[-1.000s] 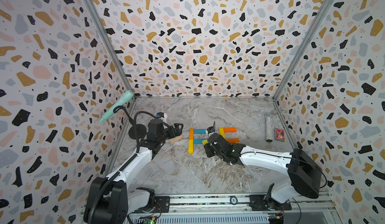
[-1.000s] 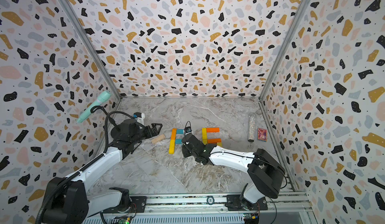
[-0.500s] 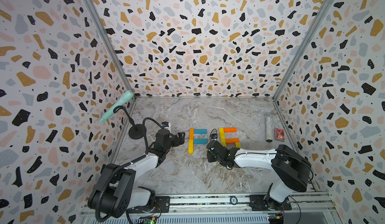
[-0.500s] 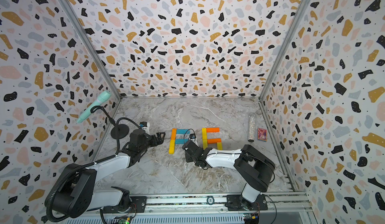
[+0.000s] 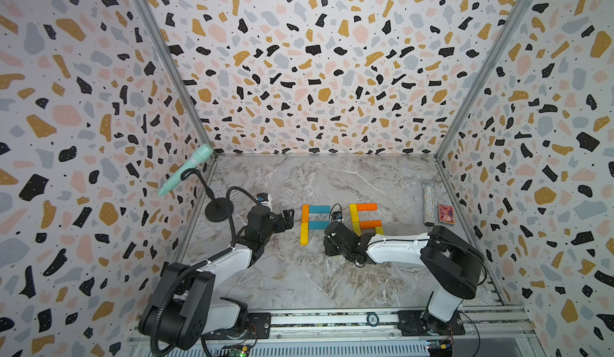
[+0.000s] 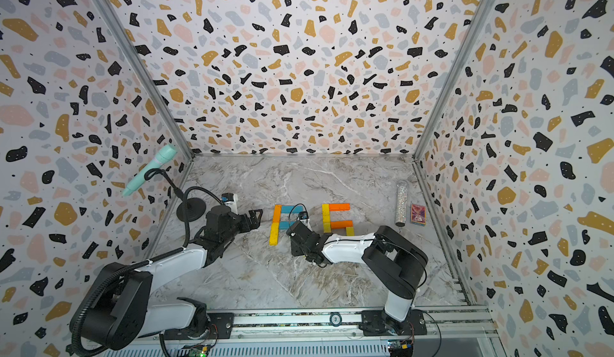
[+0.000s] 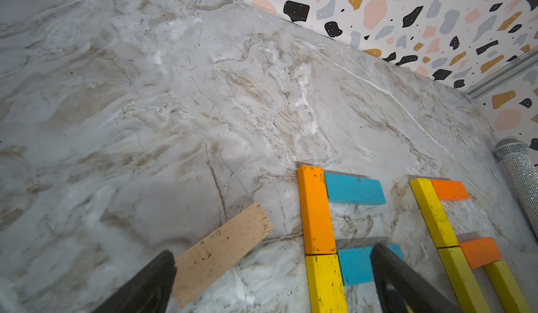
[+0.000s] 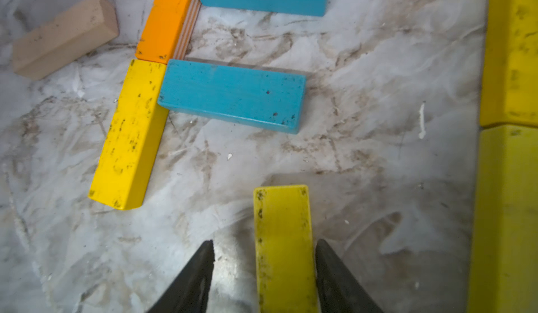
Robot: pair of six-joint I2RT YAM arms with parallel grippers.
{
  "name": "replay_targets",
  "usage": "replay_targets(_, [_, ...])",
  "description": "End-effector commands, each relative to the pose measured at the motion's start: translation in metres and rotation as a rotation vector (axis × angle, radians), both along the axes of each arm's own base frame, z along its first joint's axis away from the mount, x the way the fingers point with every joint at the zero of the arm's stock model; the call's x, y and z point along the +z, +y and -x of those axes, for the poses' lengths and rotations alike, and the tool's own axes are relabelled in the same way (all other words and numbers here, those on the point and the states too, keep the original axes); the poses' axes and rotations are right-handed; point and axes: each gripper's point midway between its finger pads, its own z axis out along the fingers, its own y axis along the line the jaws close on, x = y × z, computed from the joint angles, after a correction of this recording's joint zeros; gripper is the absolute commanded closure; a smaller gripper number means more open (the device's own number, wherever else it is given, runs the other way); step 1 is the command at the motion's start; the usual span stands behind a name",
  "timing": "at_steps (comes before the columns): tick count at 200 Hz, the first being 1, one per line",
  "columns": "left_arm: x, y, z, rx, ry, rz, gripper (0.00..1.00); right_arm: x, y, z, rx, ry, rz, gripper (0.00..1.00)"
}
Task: Assemble the number 6 with building blocks
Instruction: Assemble the building block at the center of the board.
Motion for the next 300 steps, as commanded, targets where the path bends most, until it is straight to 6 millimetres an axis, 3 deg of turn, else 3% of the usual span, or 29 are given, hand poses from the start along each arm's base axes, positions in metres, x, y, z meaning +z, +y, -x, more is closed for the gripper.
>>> replay_targets(1, [0.012, 0.002, -0.004, 0.005, -0.040, -0.015, 0.00, 0.042, 0.010, 0.004, 0.050, -0.048, -0.099, 0.41])
replay_targets(28, [0.013, 0.002, -0.004, 0.004, -0.037, -0.018, 0.00, 0.055, 0.008, 0.030, 0.164, -0.029, -0.147, 0.45])
replay_targets(64, [0.015, 0.002, -0.004, 0.000, -0.039, -0.017, 0.00, 0.029, -0.018, 0.051, 0.180, 0.076, -0.012, 0.55])
replay_targets(80, [0.014, 0.004, -0.004, 0.008, -0.037, -0.025, 0.00, 0.020, -0.022, 0.058, 0.215, 0.112, 0.038, 0.55])
replay_targets(105, [0.011, 0.006, -0.005, 0.018, -0.033, -0.034, 0.01, 0.013, -0.029, 0.064, 0.254, 0.127, 0.103, 0.45])
replay_targets(143, [0.009, 0.006, -0.005, 0.019, -0.024, -0.043, 0.00, 0.008, -0.028, 0.065, 0.323, 0.122, 0.158, 0.44])
replay_targets(244, [0.011, 0.010, -0.005, 0.034, -0.025, -0.061, 0.01, -0.013, -0.020, 0.045, 0.385, 0.132, 0.252, 0.45])
replay_targets(300, [0.009, 0.011, -0.006, 0.038, -0.015, -0.066, 0.01, -0.009, -0.011, 0.046, 0.388, 0.133, 0.201, 0.48])
